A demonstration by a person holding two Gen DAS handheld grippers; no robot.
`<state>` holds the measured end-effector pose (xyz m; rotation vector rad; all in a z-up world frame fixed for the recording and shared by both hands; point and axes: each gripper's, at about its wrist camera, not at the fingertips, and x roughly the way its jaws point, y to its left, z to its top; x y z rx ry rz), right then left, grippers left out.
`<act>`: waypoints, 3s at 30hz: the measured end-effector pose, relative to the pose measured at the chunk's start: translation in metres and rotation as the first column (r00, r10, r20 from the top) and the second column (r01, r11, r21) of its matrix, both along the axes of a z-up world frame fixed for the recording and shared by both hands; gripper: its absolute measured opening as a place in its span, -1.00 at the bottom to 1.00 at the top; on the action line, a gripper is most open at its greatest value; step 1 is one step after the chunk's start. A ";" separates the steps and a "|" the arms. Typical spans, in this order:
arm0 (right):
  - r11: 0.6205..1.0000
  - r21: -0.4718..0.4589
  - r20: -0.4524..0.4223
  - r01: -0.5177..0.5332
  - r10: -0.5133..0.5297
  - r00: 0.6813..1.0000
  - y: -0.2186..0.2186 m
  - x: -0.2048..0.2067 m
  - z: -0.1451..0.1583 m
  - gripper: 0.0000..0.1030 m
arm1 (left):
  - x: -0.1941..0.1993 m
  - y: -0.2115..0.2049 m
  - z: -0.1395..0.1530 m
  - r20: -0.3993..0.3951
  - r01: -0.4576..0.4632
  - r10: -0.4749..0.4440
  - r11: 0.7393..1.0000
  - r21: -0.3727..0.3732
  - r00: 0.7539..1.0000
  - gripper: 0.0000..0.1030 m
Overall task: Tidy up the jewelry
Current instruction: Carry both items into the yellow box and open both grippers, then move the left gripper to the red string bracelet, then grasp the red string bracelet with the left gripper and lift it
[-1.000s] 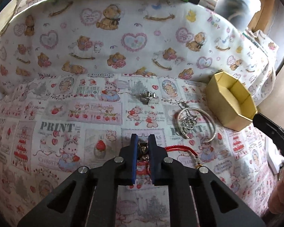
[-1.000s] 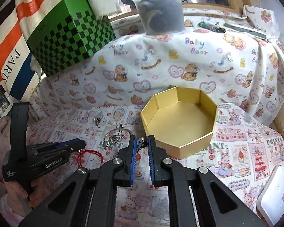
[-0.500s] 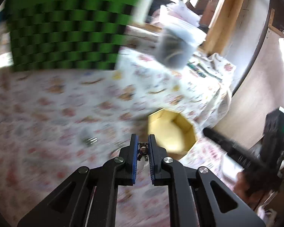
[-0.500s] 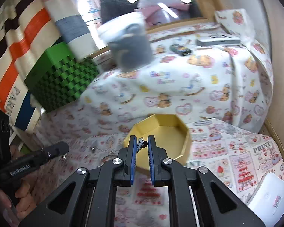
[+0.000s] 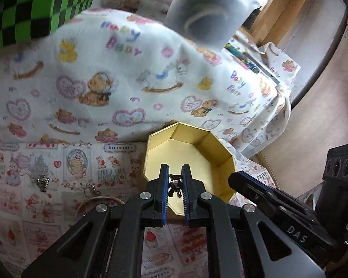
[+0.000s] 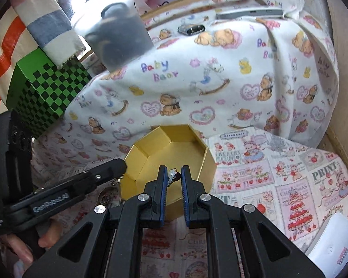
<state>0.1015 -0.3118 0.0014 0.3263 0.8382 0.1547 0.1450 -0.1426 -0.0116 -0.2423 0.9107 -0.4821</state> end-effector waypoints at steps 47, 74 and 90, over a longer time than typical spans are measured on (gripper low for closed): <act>0.966 -0.259 0.225 0.030 0.030 0.974 0.059 -0.051 0.035 0.65 | -0.102 0.130 0.015 0.243 -0.343 0.284 0.906 0.250 0.927 0.90; 0.950 -0.311 0.155 0.041 0.008 0.988 0.068 -0.040 0.017 0.65 | -0.088 0.067 -0.032 0.072 -0.056 0.034 0.941 0.333 0.997 0.58; 0.882 -0.427 0.160 0.197 -0.141 0.977 0.113 0.004 0.133 0.65 | -0.080 0.073 -0.044 0.075 -0.095 0.073 0.930 0.356 0.994 0.11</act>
